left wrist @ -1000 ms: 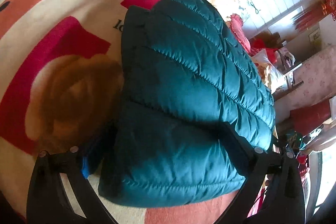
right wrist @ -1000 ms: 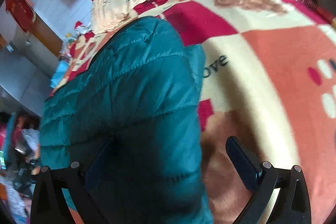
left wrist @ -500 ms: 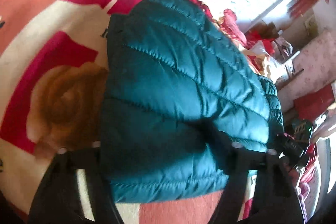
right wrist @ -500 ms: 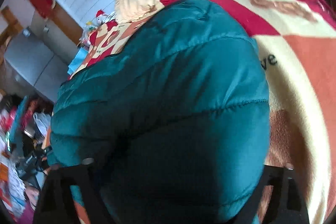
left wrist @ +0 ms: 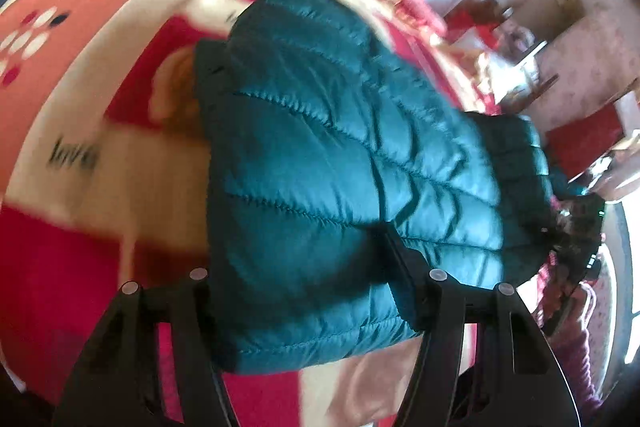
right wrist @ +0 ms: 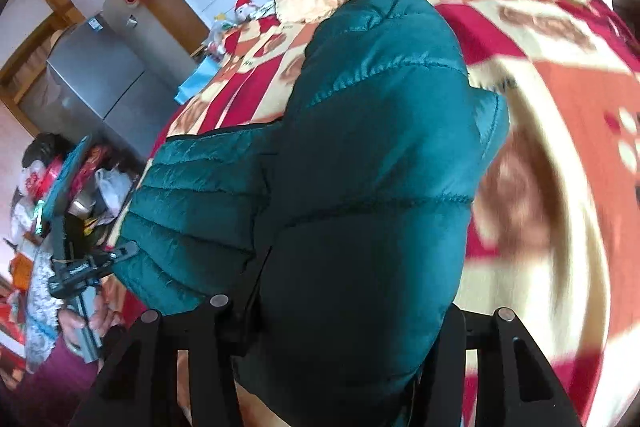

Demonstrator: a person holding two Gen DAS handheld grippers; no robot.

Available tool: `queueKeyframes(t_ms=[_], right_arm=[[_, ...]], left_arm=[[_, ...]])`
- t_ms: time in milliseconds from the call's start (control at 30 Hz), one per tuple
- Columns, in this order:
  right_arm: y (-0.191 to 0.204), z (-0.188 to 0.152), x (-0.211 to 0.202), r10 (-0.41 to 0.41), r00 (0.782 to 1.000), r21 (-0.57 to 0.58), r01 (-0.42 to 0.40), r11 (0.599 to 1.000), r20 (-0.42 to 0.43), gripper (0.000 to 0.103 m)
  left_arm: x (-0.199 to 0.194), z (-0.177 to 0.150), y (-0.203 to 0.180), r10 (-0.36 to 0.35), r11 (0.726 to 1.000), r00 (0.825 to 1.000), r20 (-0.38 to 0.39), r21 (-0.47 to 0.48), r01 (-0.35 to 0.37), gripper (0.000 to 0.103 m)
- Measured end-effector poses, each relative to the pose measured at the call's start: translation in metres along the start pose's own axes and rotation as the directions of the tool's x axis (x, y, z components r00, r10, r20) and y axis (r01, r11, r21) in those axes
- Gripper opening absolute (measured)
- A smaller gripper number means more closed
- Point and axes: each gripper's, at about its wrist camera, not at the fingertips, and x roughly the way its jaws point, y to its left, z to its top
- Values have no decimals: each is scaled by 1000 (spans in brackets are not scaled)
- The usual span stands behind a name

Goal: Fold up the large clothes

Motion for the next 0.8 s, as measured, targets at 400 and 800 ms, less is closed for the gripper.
queueKeyframes(t_ms=[400, 800], right_arm=[[4, -58, -30, -329, 942, 2, 330, 944, 59, 81], [98, -78, -66, -311, 927, -60, 330, 942, 210, 99]], left_arm=[[-37, -32, -25, 227, 973, 954, 195, 2, -231, 81], [-56, -63, -75, 327, 919, 875, 357, 93, -382, 81]])
